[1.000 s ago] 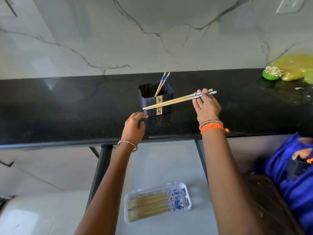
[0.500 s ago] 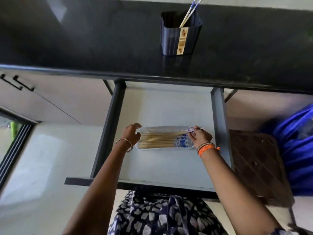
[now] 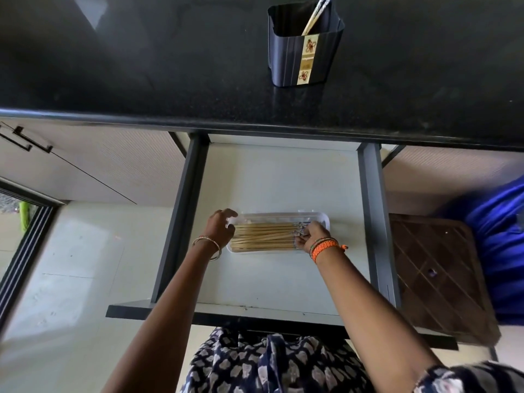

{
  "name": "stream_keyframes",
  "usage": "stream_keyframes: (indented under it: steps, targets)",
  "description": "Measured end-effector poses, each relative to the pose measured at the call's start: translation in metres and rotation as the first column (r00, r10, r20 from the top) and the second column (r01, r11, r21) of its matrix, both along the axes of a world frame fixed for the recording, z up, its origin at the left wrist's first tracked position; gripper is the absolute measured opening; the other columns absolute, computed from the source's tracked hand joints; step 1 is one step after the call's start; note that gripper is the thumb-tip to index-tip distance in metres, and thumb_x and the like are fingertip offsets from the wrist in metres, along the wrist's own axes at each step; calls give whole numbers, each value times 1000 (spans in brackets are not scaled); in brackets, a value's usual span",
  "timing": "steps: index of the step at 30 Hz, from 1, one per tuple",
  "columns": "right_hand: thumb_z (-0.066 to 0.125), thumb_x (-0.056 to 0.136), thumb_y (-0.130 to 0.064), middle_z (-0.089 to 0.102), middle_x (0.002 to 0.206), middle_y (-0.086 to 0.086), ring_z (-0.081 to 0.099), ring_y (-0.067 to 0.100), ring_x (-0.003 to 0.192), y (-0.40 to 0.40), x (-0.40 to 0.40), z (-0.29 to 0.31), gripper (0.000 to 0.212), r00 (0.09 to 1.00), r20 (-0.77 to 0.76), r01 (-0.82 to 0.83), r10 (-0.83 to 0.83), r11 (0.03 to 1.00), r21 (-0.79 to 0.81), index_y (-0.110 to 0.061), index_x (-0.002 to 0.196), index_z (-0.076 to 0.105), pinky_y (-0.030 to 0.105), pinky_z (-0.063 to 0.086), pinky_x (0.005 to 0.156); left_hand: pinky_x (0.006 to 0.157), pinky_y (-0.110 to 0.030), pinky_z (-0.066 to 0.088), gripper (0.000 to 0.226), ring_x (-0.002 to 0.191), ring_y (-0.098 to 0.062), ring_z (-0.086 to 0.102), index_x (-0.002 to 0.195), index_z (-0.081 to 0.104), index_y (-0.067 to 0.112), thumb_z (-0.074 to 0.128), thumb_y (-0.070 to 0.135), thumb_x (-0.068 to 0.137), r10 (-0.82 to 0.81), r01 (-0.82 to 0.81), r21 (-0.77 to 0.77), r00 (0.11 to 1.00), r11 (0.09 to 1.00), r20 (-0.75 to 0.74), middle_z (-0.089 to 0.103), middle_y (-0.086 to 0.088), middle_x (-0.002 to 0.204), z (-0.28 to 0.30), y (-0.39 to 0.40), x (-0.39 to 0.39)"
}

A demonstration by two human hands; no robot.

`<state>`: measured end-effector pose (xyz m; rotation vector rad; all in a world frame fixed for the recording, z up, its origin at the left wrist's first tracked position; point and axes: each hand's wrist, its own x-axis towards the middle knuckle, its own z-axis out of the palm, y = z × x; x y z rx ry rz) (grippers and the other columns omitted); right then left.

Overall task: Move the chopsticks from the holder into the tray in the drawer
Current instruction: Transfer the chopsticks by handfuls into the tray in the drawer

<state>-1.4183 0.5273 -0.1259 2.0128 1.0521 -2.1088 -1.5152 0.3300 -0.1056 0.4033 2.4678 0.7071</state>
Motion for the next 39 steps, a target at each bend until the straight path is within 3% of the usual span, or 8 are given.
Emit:
stream_keyframes:
  steps: [2, 5, 9, 17, 20, 24, 30, 39]
  targets:
    - [24, 87, -2, 39, 73, 6, 42, 22, 60, 2, -3, 10, 26, 999, -28, -35, 35, 999, -8, -20, 70, 35, 30, 40, 48, 94, -38, 48, 34, 110, -31, 56, 116, 57, 8, 49, -3, 84, -12, 12, -11, 1000, 1000, 11, 56, -18, 122, 0, 0, -2]
    - [35, 86, -7, 42, 96, 10, 54, 33, 99, 7, -4, 28, 17, 991, -77, -113, 113, 994, 6, -11, 71, 42, 52, 49, 91, 94, -37, 45, 35, 112, -31, 54, 119, 55, 10, 50, 2, 86, -65, 66, -51, 997, 996, 31, 56, -17, 124, 3, 3, -7]
    - [55, 78, -18, 40, 83, 6, 39, 20, 67, 20, -15, 72, 13, 961, -58, -255, 271, 946, 201, -9, 88, 53, 27, 35, 56, 97, -37, 41, 37, 117, -33, 52, 123, 52, 9, 51, 3, 86, -97, 98, 26, 995, 995, -27, 54, -18, 128, 27, 25, -24]
    - [55, 77, -2, 61, 76, 7, 52, 16, 78, 113, -155, 198, 12, 890, -211, -33, 403, 521, 853, -1, 74, 66, 28, 37, 67, 98, -34, 43, 44, 109, -31, 58, 125, 52, 9, 49, -1, 83, -47, 234, 333, 874, 913, -484, 58, -16, 125, 155, 140, -133]
    - [57, 84, -11, 64, 122, 12, 60, 23, 113, 154, -219, 227, 38, 909, -166, -22, 383, 442, 897, -3, 121, 59, 25, 44, 92, 104, -31, 37, 52, 123, -28, 49, 132, 44, 11, 47, 0, 82, -42, 275, 321, 814, 906, -579, 49, -13, 137, 184, 171, -173]
    - [62, 88, -21, 53, 136, 15, 52, 25, 126, 199, -286, 242, 54, 892, -100, -96, 440, 402, 910, 1, 134, 46, 26, 38, 102, 110, -34, 32, 56, 136, -25, 34, 139, 35, 19, 46, 5, 85, -113, 303, 230, 796, 925, -594, 38, -10, 147, 187, 195, -212]
    - [71, 81, -31, 55, 63, 2, 50, 15, 57, 228, -329, 243, 32, 806, 82, -296, 586, 280, 913, -13, 60, 56, 25, 43, 56, 106, -34, 37, 50, 131, -26, 42, 134, 41, 20, 50, 7, 87, -186, 353, 196, 799, 915, -573, 35, -8, 148, 167, 202, -231]
    - [67, 84, -4, 67, 88, 12, 64, 11, 60, 247, -333, 265, 17, 736, 120, -336, 667, 206, 919, 5, 98, 69, 18, 59, 59, 100, -42, 48, 43, 115, -33, 53, 125, 51, 16, 51, 0, 85, -115, 317, 303, 838, 899, -534, 39, -8, 144, 165, 208, -228]
